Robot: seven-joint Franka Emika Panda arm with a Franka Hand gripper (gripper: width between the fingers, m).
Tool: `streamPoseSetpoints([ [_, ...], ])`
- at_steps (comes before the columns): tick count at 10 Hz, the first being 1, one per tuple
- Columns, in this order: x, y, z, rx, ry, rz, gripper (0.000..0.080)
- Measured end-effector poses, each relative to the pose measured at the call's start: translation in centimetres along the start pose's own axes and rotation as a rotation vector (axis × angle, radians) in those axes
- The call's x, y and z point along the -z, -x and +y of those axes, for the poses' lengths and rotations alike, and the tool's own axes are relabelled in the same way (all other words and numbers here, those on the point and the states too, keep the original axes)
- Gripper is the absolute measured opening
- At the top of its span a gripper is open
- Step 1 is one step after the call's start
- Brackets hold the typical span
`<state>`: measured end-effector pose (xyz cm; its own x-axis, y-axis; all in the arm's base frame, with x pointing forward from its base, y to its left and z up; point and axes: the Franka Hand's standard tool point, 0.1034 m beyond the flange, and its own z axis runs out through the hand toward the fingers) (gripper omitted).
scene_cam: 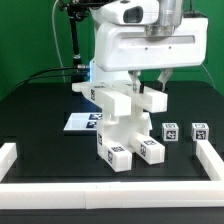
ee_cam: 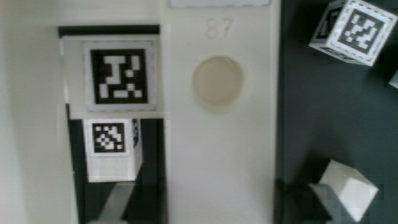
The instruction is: Assemble chair
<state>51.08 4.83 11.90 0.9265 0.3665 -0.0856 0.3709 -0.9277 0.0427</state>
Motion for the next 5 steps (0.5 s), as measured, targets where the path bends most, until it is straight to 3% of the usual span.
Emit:
streamPoseSetpoints([
  [5,-1.9,-0.3,0.7,-0.013,0.003,-0.015,0.0281],
])
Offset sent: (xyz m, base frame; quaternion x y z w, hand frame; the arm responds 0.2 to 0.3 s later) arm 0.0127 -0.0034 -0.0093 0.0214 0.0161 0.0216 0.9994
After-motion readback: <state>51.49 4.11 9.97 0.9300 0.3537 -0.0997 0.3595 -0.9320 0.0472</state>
